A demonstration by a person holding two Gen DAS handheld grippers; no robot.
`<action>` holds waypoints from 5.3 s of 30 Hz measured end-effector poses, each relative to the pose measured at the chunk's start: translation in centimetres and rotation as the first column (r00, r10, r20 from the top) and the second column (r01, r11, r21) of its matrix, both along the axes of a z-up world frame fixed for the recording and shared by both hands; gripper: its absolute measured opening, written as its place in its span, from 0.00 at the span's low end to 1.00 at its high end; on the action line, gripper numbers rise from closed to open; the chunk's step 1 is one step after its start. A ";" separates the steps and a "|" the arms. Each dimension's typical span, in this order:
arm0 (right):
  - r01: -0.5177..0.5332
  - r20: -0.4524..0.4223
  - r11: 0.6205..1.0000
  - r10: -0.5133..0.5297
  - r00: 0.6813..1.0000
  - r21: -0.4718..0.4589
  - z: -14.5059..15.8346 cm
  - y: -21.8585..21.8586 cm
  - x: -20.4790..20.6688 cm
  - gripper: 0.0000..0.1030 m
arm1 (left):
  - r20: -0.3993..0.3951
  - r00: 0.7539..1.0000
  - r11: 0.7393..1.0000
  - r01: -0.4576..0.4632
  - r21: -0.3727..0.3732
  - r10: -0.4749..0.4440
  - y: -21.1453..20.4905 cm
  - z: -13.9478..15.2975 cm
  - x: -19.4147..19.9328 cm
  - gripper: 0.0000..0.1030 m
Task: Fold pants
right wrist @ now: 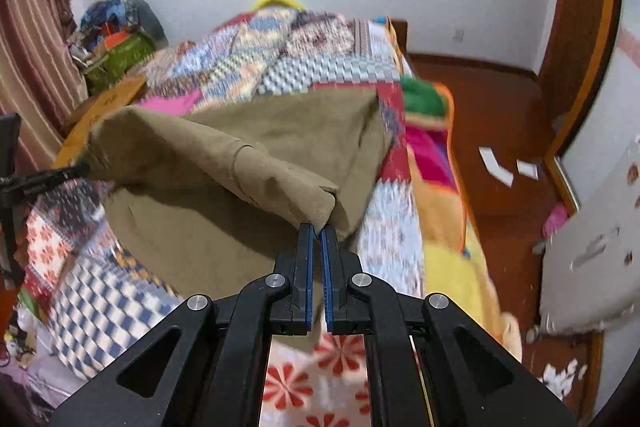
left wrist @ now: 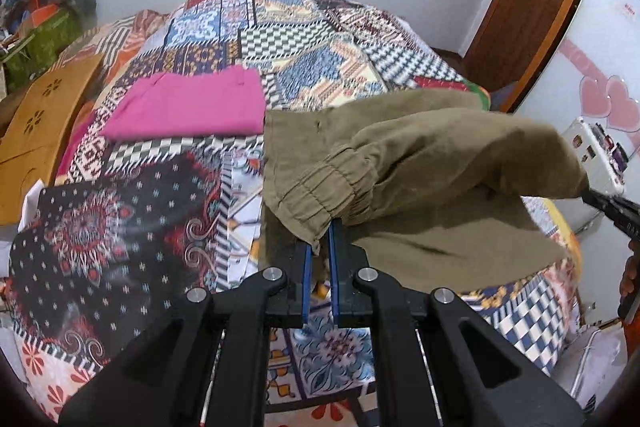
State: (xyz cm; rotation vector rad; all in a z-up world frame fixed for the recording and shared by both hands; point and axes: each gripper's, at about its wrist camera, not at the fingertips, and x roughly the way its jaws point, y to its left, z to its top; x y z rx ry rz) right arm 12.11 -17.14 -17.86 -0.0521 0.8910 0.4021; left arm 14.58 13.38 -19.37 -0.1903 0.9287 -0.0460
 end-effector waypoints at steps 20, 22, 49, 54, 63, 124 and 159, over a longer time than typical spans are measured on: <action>0.064 -0.091 0.988 -0.077 0.993 -0.140 -3.3 -2.3 -1.8 0.04 | -0.023 0.993 0.993 -0.119 0.019 0.119 3.0 0.0 -3.2 0.08; 0.067 -0.062 0.988 -0.076 0.995 -0.136 -2.3 -2.2 -1.6 0.04 | 0.007 0.993 0.993 -0.122 0.009 0.121 3.0 1.5 -3.2 0.08; -0.085 -0.215 0.994 0.068 0.974 -0.071 -6.5 2.2 -0.8 0.14 | -0.102 0.994 0.999 0.039 -0.017 -0.040 -4.5 -2.8 1.4 0.23; -0.041 -0.157 0.997 0.030 0.987 -0.068 -4.5 1.2 0.5 0.32 | -0.038 0.999 0.999 -0.034 -0.028 0.032 -1.7 0.1 2.8 0.38; 0.041 -0.062 0.998 -0.043 0.997 -0.038 -2.0 -0.1 5.2 0.37 | -0.041 0.993 0.994 -0.107 -0.017 0.106 2.3 0.0 8.3 0.38; -0.165 -0.127 0.984 0.155 0.980 -0.067 -5.5 9.9 11.3 0.24 | -0.139 0.989 0.999 -0.043 0.025 0.046 -0.7 -5.4 11.6 0.37; -0.093 -0.113 0.983 0.076 0.991 -0.156 -5.0 3.4 2.2 0.42 | -0.222 0.956 0.948 -0.240 -0.209 0.193 1.9 -3.3 -0.6 0.90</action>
